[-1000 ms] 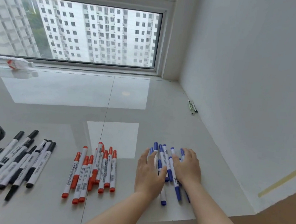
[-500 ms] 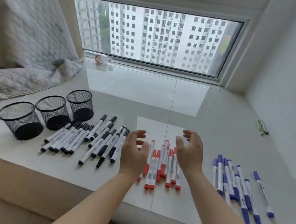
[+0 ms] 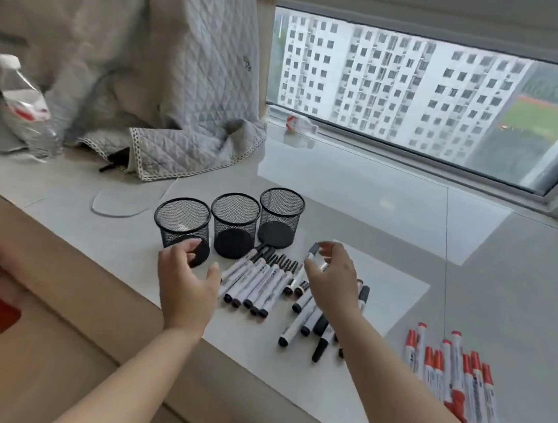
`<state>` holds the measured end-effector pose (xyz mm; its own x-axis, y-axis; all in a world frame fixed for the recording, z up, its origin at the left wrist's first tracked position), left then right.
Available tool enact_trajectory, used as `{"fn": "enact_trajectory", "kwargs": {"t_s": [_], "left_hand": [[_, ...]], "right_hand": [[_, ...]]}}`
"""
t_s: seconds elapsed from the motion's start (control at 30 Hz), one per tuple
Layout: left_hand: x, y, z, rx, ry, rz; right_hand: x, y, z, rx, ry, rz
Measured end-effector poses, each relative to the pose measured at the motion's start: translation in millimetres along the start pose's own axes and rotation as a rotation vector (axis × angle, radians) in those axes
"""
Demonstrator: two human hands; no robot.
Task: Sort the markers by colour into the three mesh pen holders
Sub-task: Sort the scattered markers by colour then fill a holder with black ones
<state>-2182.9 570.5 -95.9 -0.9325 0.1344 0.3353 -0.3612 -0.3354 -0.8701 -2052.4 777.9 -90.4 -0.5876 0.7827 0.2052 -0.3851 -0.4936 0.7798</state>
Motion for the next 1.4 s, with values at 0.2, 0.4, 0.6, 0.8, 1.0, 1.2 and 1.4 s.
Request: {"fn": "enact_trajectory", "kwargs": {"t_s": [0.2,0.4,0.6,0.8,1.0,1.2,1.4], "left_hand": [[40,45,0,0.004,0.032,0.144],[59,68,-17,-0.067,0.071,0.147],[67,79,-26,-0.115,0.016,0.175],[67,80,-27,-0.063,-0.034,0.165],[68,82,-26,-0.031,-0.061,0.177],[67,82,-19,-0.072,-0.133,0.232],[51,56,0,-0.179,-0.356,0.242]], "right_hand": [[41,2,-39,0.021,0.117,-0.055],[71,-6,-60,0.069,0.128,-0.115],[87,-11,-80,0.127,0.121,-0.114],[94,-11,-92,0.176,0.077,-0.112],[96,-12,-95,0.180,0.028,-0.120],[89,-6,-78,0.266,-0.064,-0.103],[83,-2,-17,0.318,-0.184,-0.063]]}}
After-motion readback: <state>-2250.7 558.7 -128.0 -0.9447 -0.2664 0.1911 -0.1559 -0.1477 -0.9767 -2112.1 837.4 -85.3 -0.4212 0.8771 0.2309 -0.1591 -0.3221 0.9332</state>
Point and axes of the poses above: each hand's wrist, its own x-axis towards the middle knuckle, its own z-axis out of the back of the hand, y = z × x, the point moved 6 cm from there along x, towards the middle knuckle, and after that the axes turned 4 degrees about z, right-handed, at the moved point
